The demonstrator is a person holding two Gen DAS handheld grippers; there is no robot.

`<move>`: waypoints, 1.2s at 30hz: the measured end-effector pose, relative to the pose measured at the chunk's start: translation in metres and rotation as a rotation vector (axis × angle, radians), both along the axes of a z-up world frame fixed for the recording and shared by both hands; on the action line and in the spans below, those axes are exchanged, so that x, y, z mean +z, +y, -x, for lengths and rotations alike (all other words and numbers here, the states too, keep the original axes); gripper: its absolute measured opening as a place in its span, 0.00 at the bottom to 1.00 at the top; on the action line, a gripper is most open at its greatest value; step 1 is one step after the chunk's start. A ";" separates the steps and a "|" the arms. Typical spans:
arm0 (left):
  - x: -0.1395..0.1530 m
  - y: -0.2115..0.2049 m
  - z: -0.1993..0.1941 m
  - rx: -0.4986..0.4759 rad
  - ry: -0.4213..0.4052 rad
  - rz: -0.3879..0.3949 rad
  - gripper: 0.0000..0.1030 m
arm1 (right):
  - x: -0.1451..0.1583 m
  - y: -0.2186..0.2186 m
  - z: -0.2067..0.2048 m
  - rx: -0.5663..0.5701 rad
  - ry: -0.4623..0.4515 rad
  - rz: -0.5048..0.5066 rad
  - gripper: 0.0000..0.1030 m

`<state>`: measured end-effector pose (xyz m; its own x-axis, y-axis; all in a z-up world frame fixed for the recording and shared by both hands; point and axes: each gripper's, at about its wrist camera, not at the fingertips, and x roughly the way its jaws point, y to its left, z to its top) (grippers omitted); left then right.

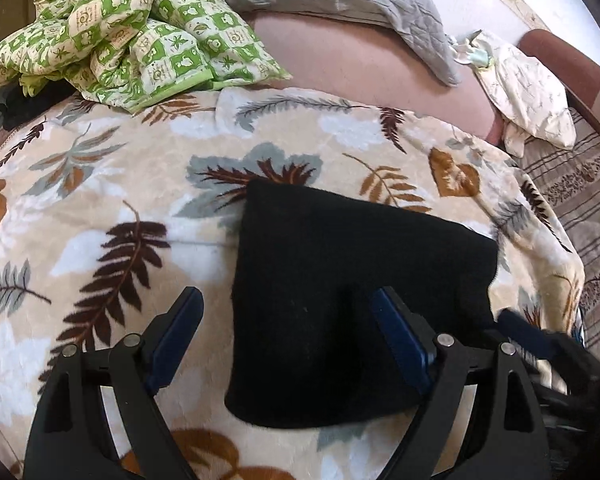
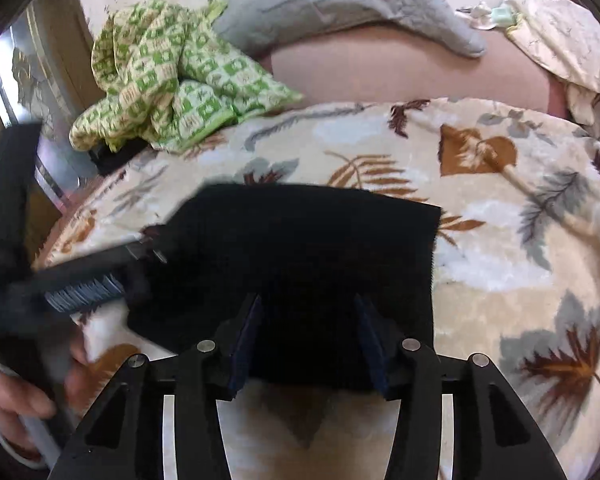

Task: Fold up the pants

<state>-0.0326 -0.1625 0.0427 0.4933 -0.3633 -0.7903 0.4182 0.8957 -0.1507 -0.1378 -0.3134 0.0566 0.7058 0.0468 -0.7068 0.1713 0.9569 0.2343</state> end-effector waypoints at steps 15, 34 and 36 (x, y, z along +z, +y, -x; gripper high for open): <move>-0.002 -0.013 0.028 0.013 -0.070 0.035 0.89 | 0.094 0.013 0.149 -0.132 -0.112 0.122 0.72; 0.022 -0.008 0.046 -0.002 -0.268 0.021 0.89 | 0.126 0.009 0.200 -0.171 -0.159 0.125 0.76; 0.024 -0.007 0.048 -0.003 -0.274 0.030 0.89 | 0.127 0.013 0.199 -0.165 -0.152 0.141 0.76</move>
